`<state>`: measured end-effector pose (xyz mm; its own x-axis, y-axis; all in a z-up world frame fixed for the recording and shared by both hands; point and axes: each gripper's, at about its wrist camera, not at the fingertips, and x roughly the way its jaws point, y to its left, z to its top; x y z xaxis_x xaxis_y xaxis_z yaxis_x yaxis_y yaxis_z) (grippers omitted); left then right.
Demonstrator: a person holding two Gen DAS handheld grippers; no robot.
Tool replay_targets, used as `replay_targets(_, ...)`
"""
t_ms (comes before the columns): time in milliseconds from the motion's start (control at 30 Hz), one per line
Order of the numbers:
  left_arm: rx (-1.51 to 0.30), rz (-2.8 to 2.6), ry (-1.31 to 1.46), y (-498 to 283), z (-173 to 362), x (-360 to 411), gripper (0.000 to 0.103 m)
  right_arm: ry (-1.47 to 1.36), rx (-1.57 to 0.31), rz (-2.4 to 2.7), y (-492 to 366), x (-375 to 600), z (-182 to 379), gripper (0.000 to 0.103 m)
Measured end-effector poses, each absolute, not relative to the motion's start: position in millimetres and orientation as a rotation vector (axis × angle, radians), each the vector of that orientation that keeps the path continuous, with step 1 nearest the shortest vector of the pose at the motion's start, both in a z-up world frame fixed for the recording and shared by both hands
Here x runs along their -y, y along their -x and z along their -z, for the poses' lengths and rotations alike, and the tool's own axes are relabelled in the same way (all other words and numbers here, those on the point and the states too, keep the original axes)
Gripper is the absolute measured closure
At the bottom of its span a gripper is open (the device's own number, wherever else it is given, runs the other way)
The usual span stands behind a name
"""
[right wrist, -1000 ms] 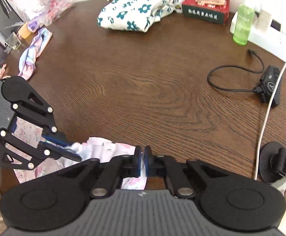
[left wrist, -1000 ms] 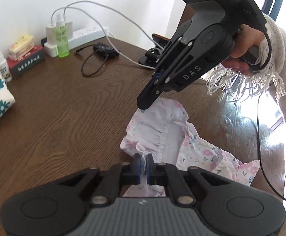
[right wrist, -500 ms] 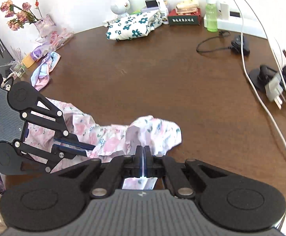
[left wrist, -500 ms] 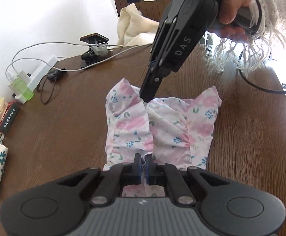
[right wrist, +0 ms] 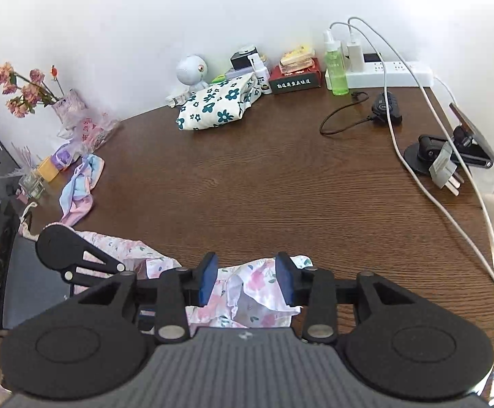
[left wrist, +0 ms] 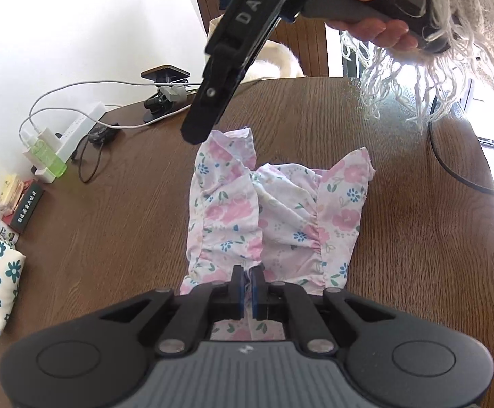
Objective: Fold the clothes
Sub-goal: 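Grasp the ruffled hem with the left tool while the right tool grasps the hem edge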
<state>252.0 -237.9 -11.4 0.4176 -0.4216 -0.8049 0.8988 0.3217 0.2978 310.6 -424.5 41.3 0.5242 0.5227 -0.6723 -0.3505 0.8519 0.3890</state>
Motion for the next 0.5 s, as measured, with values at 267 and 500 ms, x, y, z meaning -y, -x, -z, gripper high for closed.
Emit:
replay_targets(267, -0.688, 0.891, -0.825, -254, 12, 233, 0.100, -0.243, -0.989, -0.500, -320, 417, -13, 0.094)
replay_targets(500, -0.713, 0.886, -0.765, -256, 8, 227, 0.100, -0.302, -0.931, -0.527, -308, 420, -32, 0.102)
